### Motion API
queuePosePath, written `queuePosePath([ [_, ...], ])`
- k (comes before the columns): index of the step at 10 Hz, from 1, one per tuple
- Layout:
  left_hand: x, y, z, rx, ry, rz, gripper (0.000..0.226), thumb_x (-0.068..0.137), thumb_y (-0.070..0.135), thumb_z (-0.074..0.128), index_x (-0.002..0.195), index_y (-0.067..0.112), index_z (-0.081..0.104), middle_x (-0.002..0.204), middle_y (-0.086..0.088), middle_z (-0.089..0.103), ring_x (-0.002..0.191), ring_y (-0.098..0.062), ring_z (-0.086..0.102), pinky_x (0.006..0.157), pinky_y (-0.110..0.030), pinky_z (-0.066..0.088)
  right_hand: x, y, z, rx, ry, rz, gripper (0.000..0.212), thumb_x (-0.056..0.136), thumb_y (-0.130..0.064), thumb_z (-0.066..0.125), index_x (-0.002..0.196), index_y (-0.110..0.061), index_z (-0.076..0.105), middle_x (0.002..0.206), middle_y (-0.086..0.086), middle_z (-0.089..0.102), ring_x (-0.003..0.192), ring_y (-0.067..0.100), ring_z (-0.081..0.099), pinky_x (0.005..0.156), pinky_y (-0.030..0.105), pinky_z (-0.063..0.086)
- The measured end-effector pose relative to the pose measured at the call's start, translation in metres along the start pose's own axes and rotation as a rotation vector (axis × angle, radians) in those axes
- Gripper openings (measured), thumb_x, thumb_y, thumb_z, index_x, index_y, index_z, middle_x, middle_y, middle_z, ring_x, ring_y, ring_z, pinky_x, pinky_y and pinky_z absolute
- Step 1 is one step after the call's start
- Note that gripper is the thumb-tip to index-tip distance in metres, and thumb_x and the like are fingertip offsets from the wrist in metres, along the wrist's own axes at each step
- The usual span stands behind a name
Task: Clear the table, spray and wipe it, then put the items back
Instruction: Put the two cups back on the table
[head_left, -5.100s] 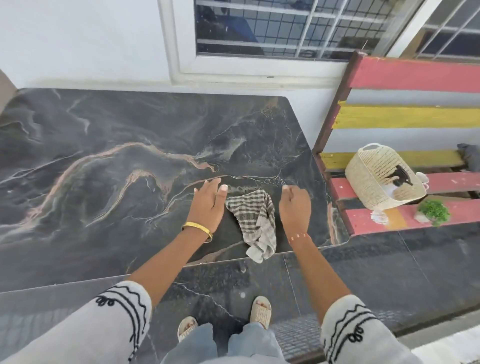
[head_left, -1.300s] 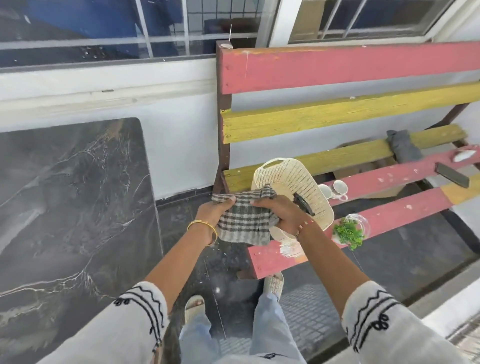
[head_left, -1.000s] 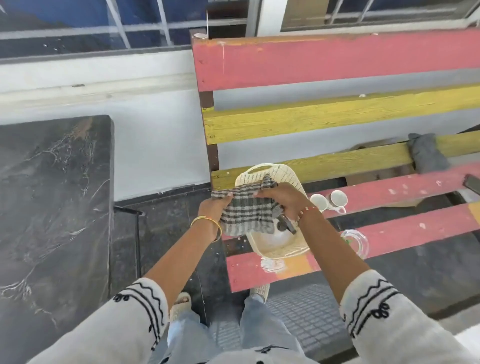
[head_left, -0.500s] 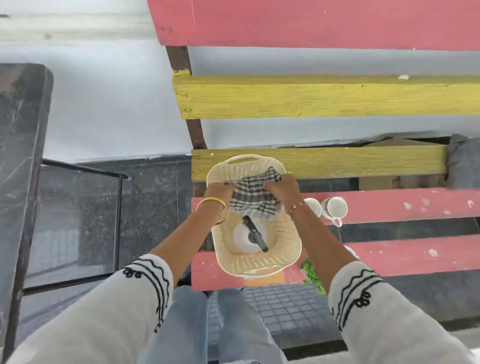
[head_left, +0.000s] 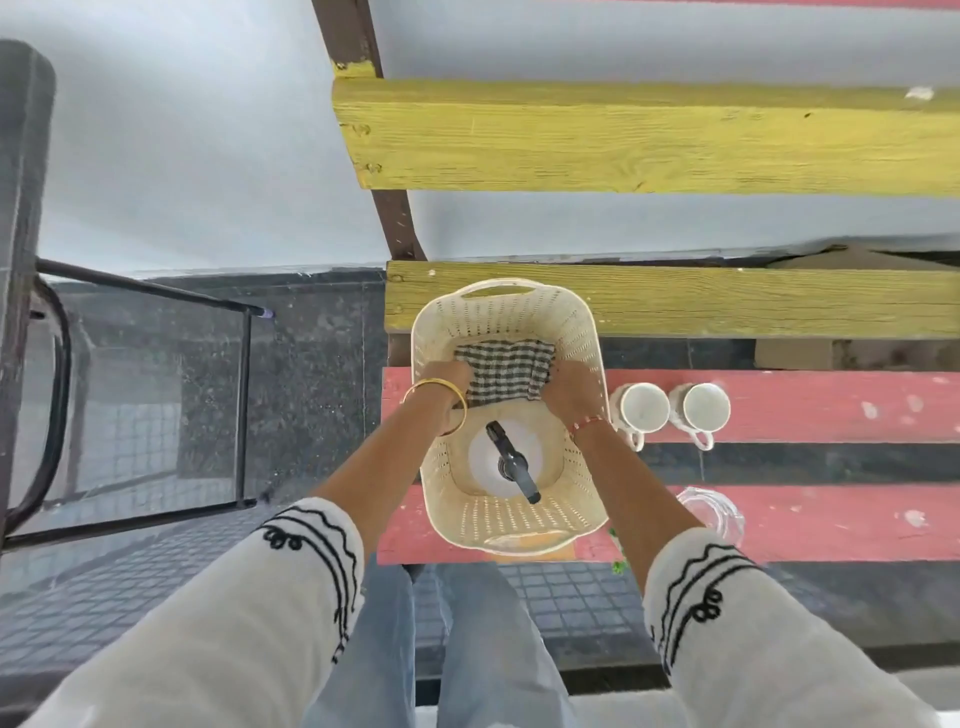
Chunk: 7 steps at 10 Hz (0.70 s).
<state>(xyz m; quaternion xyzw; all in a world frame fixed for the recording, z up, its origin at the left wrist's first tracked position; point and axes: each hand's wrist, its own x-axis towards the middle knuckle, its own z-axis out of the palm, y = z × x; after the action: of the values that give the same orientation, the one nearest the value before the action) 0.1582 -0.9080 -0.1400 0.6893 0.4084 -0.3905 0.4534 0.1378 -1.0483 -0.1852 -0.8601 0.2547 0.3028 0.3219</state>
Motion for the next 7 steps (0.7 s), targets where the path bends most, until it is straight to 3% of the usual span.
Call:
queuePosePath([
  [1,-0.007,-0.001,0.002,0.012,-0.020,0.020,0.038,0.093,0.008,0.045,0.129,-0.004,0.043,0.095,-0.007,0.045,0.094,-0.020,0.039,0.081,-0.026,0.032,-0.005,-0.002,0.000,0.004,-0.011,0.004,0.032,0.087,0.001,0.045,0.115,0.002,0.060,0.106,0.016,0.064,0.102,0.027,0.059,0.072,0.026,0.047],
  [2,-0.018,-0.006,-0.001,0.086,0.011,0.071,0.037,0.094,0.011,0.044,0.127,-0.006,0.045,0.095,-0.013,0.050,0.093,-0.019,0.040,0.081,-0.028,0.035,-0.011,-0.007,-0.011,0.067,-0.034,-0.051,0.044,0.082,0.006,0.045,0.124,-0.001,0.058,0.127,0.010,0.059,0.116,0.027,0.055,0.093,0.032,0.047],
  [3,-0.039,-0.006,-0.009,0.167,0.075,0.131,0.038,0.098,0.010,0.032,0.131,-0.005,0.043,0.121,-0.021,0.050,0.098,-0.021,0.041,0.098,-0.034,0.033,-0.027,-0.013,-0.026,0.193,-0.023,-0.100,0.024,0.084,0.003,0.047,0.076,-0.015,0.062,0.086,-0.007,0.059,0.075,0.012,0.055,0.062,0.019,0.043],
  [4,-0.069,-0.016,-0.018,0.200,0.053,0.263,0.035,0.097,0.004,0.030,0.128,-0.002,0.045,0.125,-0.016,0.052,0.102,-0.021,0.048,0.099,-0.030,0.032,-0.052,-0.013,-0.035,0.259,-0.009,-0.161,0.026,0.086,-0.002,0.047,0.096,-0.012,0.069,0.099,-0.003,0.063,0.084,0.016,0.059,0.080,0.030,0.051],
  [5,-0.078,-0.028,-0.017,0.179,0.027,0.386,0.021,0.098,0.006,0.031,0.085,0.018,0.044,0.093,-0.004,0.042,0.087,-0.012,0.041,0.087,-0.025,0.034,-0.077,-0.010,-0.040,0.276,0.026,-0.188,0.040,0.083,-0.001,0.047,0.120,-0.004,0.062,0.106,0.010,0.068,0.068,0.012,0.056,0.065,0.024,0.047],
  [6,-0.092,-0.038,-0.017,0.161,0.021,0.506,0.039,0.098,0.016,0.034,0.064,0.034,0.027,0.076,0.012,0.037,0.069,-0.004,0.040,0.064,-0.008,0.035,-0.103,-0.004,-0.043,0.383,0.115,-0.185,0.033,0.086,-0.001,0.051,0.115,-0.002,0.064,0.077,0.001,0.065,0.053,0.003,0.050,0.051,0.014,0.040],
  [7,-0.112,-0.050,-0.011,0.091,0.036,0.617,0.029,0.094,0.016,0.038,0.069,0.024,0.049,0.074,0.006,0.049,0.073,-0.011,0.048,0.068,-0.023,0.040,-0.130,0.013,-0.046,0.476,0.187,-0.156,0.028,0.087,-0.003,0.053,0.112,-0.002,0.066,0.082,0.001,0.064,0.066,0.009,0.052,0.066,0.022,0.044],
])
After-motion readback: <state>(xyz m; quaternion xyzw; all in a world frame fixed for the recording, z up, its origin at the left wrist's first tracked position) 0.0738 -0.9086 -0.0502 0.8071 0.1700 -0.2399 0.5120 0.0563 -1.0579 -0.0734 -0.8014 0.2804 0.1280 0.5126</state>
